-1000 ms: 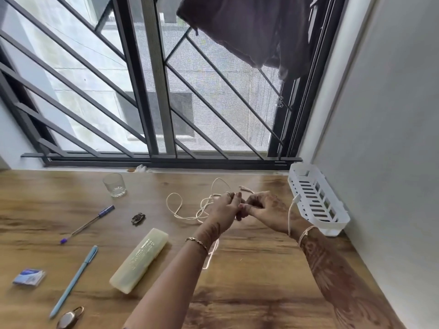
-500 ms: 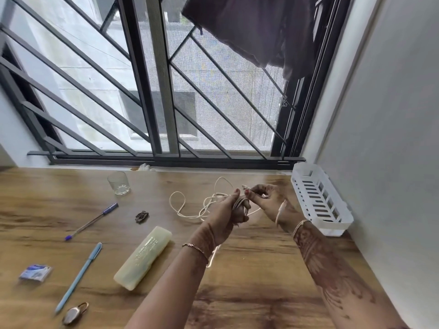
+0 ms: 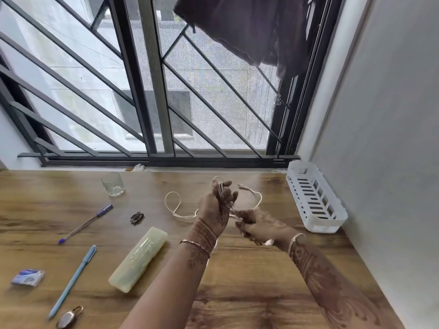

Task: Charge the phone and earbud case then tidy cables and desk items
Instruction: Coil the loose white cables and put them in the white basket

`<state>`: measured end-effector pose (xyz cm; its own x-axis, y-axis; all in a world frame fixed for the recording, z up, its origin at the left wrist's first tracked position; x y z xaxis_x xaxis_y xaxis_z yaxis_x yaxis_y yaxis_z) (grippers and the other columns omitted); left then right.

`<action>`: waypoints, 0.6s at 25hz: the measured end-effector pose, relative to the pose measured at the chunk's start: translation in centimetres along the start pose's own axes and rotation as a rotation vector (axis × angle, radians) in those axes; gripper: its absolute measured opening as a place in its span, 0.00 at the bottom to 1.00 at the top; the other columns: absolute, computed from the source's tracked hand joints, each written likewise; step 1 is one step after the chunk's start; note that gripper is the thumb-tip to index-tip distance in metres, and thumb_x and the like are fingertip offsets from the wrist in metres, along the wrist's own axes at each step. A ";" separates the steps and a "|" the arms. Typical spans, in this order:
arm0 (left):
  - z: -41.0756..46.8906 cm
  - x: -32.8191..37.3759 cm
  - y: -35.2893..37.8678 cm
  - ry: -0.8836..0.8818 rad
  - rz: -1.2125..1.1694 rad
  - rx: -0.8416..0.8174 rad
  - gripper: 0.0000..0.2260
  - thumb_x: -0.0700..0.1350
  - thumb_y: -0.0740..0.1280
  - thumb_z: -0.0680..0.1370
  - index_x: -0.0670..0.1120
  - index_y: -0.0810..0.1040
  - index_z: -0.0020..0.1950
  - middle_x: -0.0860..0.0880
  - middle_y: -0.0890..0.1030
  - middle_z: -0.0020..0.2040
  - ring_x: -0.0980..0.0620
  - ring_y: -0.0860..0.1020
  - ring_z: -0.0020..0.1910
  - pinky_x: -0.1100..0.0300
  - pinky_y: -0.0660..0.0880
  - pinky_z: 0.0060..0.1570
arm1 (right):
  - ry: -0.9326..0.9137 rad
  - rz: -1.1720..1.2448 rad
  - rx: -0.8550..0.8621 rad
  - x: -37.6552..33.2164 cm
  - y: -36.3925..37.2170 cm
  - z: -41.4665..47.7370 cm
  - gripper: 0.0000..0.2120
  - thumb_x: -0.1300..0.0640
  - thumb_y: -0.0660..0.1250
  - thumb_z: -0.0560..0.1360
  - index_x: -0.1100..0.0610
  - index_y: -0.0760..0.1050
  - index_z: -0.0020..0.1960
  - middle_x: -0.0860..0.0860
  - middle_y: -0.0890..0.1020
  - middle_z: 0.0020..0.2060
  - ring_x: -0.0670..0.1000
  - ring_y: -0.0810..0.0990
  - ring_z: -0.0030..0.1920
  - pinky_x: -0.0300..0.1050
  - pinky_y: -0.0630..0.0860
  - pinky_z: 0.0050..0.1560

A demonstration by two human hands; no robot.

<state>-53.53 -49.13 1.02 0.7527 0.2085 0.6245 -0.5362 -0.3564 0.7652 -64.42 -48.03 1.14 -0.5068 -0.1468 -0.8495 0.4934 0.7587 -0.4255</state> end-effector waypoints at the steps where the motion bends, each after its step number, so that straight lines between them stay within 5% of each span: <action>1: 0.2 0.1 -0.3 0.015 0.033 0.021 0.18 0.49 0.51 0.83 0.38 0.74 0.47 0.52 0.71 0.23 0.56 0.71 0.26 0.62 0.77 0.41 | -0.008 -0.017 -0.052 -0.3 0.4 -0.3 0.11 0.59 0.62 0.80 0.50 0.73 0.60 0.50 0.75 0.33 0.44 0.69 0.28 0.34 0.67 0.25; 4: 0.4 0.0 -0.5 0.071 0.221 0.032 0.17 0.48 0.53 0.83 0.39 0.75 0.47 0.52 0.72 0.25 0.53 0.71 0.31 0.61 0.75 0.40 | -0.019 -0.029 -0.156 -0.8 1.0 -0.6 0.09 0.61 0.64 0.78 0.57 0.74 0.58 0.50 0.78 0.34 0.44 0.71 0.28 0.37 0.69 0.26; 9: 0.1 0.6 -1.0 0.208 0.701 -0.016 0.13 0.44 0.54 0.83 0.41 0.73 0.44 0.50 0.73 0.27 0.57 0.69 0.25 0.62 0.65 0.31 | -0.010 0.033 -0.290 -1.9 -0.1 -1.8 0.14 0.63 0.67 0.76 0.60 0.78 0.61 0.51 0.83 0.37 0.45 0.72 0.29 0.35 0.72 0.28; 15: -2.4 -0.7 -0.5 0.117 0.938 -0.154 0.17 0.45 0.54 0.83 0.37 0.74 0.43 0.48 0.73 0.26 0.53 0.69 0.25 0.63 0.66 0.27 | -0.257 0.237 0.120 -4.2 -5.1 -0.9 0.05 0.64 0.68 0.75 0.62 0.81 0.49 0.55 0.85 0.39 0.45 0.79 0.32 0.36 0.76 0.35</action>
<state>-54.73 -46.96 0.55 -0.0474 -0.0076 0.9988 -0.9520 -0.3024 -0.0474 -65.43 -50.70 7.16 -0.1822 -0.1421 -0.9729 0.6630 0.7130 -0.2283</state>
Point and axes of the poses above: each hand's wrist, its own z-axis towards the middle knuckle, its own y-axis out of the palm, x = y × z, the point moved 10 cm from there along z, towards the middle knuckle
